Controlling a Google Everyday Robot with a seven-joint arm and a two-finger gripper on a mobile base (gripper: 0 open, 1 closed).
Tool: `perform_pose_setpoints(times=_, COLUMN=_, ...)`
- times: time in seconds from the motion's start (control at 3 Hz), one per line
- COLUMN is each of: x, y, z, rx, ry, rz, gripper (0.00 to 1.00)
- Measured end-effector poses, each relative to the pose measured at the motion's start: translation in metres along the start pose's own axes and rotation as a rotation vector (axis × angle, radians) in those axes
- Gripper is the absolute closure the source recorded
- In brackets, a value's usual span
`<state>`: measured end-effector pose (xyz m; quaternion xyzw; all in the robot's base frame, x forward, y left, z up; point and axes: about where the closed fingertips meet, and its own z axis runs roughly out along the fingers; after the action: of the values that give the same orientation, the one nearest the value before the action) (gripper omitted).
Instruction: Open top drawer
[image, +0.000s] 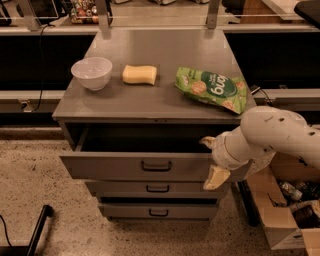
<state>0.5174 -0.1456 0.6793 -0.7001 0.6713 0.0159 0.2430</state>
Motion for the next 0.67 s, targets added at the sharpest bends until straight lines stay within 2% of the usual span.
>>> perform_pose_setpoints(times=0.67, x=0.0026, y=0.0118, z=-0.0018, rx=-0.094, ry=0.029, rz=0.017, gripper=0.65)
